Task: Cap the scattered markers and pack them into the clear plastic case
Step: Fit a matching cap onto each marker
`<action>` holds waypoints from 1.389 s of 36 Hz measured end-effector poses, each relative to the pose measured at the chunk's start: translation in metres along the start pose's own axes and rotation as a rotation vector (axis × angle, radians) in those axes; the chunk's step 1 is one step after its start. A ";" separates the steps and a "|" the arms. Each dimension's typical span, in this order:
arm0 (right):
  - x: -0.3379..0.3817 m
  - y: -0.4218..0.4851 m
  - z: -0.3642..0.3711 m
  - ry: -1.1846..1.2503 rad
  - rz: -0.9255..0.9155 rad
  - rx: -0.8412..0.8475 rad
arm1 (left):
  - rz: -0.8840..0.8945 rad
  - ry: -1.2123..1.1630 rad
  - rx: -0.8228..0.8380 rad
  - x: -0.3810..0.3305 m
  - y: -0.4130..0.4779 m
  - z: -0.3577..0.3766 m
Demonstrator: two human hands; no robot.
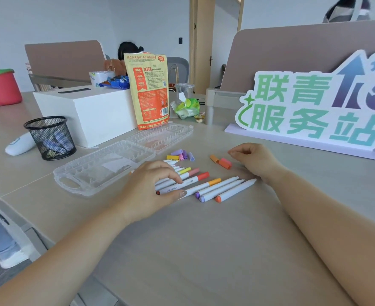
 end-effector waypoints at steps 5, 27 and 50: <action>-0.009 -0.009 -0.007 -0.002 0.028 0.050 | 0.056 0.093 0.074 -0.021 0.015 0.019; -0.007 -0.006 -0.013 -0.005 0.038 0.071 | 0.106 0.207 -0.176 -0.031 0.001 -0.011; 0.073 0.048 0.116 -0.674 -0.216 0.298 | -0.337 -0.310 -0.509 0.068 -0.039 -0.070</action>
Point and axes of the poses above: each hand's wrist, its own y-axis towards the middle knuckle, its own z-axis out of the palm, x = y × z, the point moved 9 cm from there along y, towards the middle knuckle, and after that the axes turned 8 degrees about x, right-handed, at the moved point
